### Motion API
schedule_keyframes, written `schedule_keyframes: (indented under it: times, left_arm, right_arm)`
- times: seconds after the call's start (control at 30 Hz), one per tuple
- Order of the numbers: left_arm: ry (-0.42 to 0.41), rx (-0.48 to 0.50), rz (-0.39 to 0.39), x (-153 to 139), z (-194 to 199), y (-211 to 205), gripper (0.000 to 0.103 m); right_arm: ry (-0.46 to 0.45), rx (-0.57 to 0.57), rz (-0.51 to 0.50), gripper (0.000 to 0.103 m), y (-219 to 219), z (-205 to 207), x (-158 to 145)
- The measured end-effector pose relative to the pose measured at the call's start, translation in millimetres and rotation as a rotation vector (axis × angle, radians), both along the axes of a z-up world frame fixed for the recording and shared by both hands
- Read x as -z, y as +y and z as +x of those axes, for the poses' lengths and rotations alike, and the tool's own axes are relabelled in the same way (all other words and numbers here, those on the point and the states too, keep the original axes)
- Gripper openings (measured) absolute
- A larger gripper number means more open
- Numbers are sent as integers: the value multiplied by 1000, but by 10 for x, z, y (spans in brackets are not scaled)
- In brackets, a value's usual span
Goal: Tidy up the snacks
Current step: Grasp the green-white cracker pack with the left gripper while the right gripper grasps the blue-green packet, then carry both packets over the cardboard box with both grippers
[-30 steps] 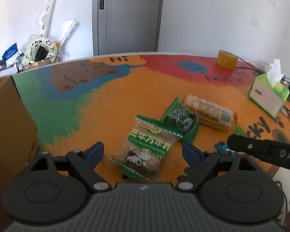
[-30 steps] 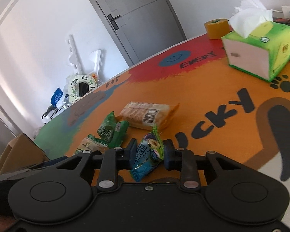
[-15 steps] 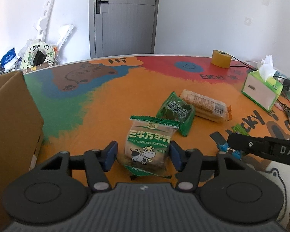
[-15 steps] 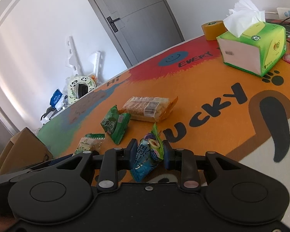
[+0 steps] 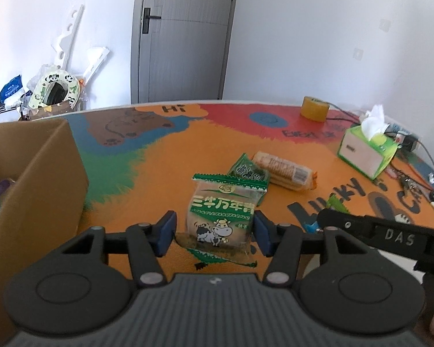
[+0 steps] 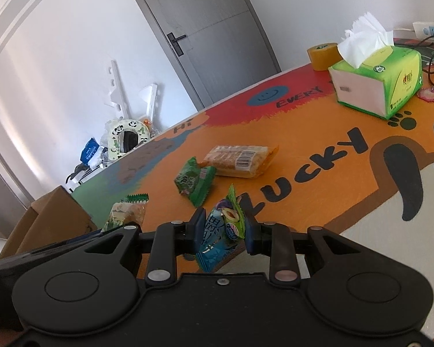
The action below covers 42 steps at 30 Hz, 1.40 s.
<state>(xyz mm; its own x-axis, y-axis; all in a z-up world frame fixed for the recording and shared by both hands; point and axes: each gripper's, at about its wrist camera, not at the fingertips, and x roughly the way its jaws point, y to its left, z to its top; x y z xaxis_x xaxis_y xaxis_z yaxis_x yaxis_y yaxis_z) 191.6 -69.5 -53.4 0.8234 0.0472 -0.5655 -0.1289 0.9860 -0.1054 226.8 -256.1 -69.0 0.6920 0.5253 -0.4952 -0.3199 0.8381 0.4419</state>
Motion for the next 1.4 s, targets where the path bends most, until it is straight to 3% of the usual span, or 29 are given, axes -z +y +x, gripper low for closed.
schedule_keyframes:
  times: [0.77,1.4]
  left_arm:
    - [-147,-44,-23,-527,-623,202,55]
    - [-211,-100,-41,-775,-923,528,55]
  right_arm:
    - [-120,-36,4,28,127,-486,-482]
    - [-179,-87,-6,28,397,-630,-746]
